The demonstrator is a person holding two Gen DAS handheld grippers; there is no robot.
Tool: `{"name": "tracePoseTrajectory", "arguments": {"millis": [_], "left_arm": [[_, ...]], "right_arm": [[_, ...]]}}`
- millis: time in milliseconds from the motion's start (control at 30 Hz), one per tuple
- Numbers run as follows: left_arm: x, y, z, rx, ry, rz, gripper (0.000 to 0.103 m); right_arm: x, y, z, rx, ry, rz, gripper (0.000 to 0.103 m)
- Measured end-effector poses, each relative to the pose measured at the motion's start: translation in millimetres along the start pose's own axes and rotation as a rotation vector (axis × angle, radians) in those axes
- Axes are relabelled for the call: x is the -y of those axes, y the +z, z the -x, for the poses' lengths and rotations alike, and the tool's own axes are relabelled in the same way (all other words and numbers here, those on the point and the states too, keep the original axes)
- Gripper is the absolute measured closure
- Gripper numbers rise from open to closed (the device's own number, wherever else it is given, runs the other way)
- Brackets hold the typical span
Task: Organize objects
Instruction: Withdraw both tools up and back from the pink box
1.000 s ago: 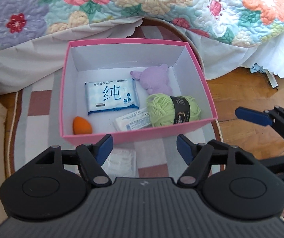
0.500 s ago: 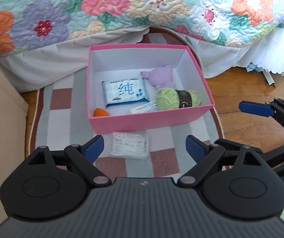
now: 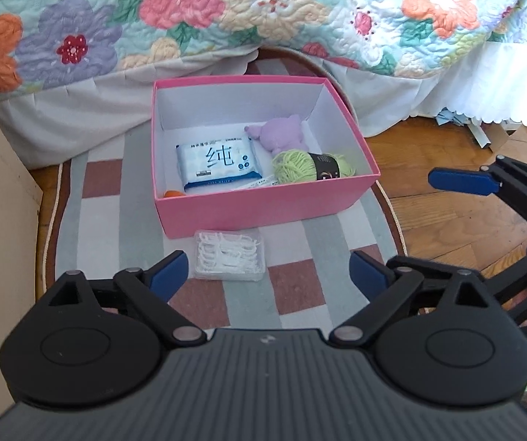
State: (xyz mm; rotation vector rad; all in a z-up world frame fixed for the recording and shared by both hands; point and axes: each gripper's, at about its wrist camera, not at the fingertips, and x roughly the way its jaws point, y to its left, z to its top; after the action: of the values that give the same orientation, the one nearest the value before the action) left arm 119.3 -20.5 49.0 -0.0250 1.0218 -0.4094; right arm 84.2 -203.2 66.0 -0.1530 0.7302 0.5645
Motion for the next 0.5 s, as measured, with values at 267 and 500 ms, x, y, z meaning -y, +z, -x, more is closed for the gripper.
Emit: {"name": "tracePoseTrajectory", "arguments": {"millis": [267,500], "left_arm": [[-10.4,-13.1,0.4,0.008,-0.013,0.02,0.0],[-34.9,-24.5,-14.8,0.02,-0.075,0.111,0.0]], "right_arm": [[-7.4,-20.9,-10.5,-0.005,0.018,0.049,0.009],[-21.1,-33.8,-23.4,-0.041,0.0,0.078,0.009]]}}
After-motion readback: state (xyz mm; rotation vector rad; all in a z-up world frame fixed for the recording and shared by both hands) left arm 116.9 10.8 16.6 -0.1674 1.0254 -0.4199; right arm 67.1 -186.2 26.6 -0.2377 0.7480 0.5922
